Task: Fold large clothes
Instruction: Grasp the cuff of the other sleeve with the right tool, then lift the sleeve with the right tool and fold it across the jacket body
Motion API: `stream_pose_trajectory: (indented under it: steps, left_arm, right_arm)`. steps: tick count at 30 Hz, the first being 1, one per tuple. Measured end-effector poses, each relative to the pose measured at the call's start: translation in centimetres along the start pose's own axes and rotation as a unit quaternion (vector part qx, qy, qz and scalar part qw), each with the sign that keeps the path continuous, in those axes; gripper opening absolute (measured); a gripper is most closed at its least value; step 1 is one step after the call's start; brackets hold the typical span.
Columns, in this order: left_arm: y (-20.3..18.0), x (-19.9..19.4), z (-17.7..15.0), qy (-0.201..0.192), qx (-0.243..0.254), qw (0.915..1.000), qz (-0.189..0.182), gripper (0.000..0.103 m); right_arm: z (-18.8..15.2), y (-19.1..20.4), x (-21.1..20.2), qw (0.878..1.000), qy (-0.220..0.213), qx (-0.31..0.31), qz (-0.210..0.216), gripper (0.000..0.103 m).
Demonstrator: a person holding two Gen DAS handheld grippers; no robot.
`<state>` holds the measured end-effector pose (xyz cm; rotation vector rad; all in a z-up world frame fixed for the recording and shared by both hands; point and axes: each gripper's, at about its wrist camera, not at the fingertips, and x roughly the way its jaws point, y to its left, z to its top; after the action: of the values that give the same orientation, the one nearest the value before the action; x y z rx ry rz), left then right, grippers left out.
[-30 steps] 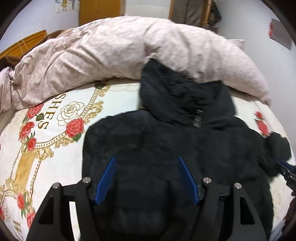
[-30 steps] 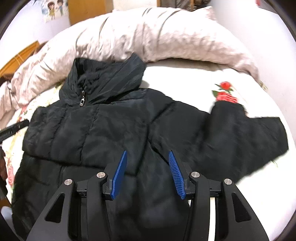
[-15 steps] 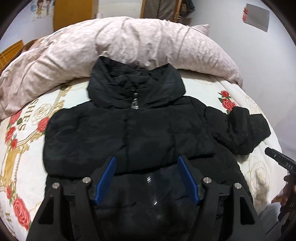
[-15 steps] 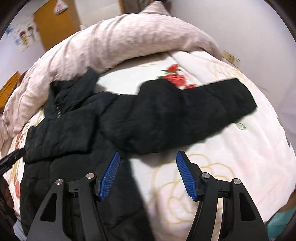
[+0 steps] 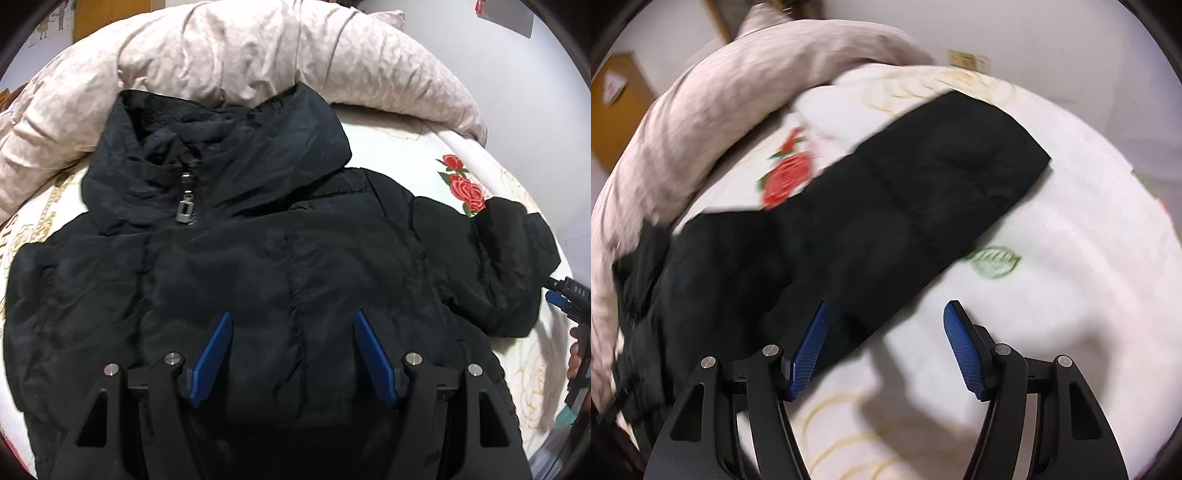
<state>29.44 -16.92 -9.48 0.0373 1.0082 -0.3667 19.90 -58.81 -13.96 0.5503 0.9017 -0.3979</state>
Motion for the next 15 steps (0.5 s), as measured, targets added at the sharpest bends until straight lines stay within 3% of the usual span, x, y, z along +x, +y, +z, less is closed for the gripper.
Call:
stream_pose_trajectory:
  steps: [9, 11, 12, 15]
  left_arm:
    - [-1.5, 2.0, 0.7, -0.019, 0.016, 0.9997, 0.004, 0.08]
    - [-1.6, 2.1, 0.8, -0.02, 0.017, 0.9996, 0.007, 0.08]
    - [-1.7, 2.0, 0.9, -0.019, 0.017, 0.9997, 0.008, 0.08]
    - [-1.7, 1.7, 1.1, -0.015, 0.013, 0.9998, 0.005, 0.08]
  right_arm:
    - [3.1, -2.3, 1.9, 0.996, -0.047, 0.057, 0.041, 0.072]
    - [3.5, -2.2, 1.8, 0.996, -0.056, 0.063, 0.027, 0.054]
    - [3.5, -2.1, 1.6, 0.996, -0.058, 0.062, 0.022, 0.035]
    - [3.6, -1.7, 0.2, 0.996, -0.066, 0.06, 0.027, 0.015]
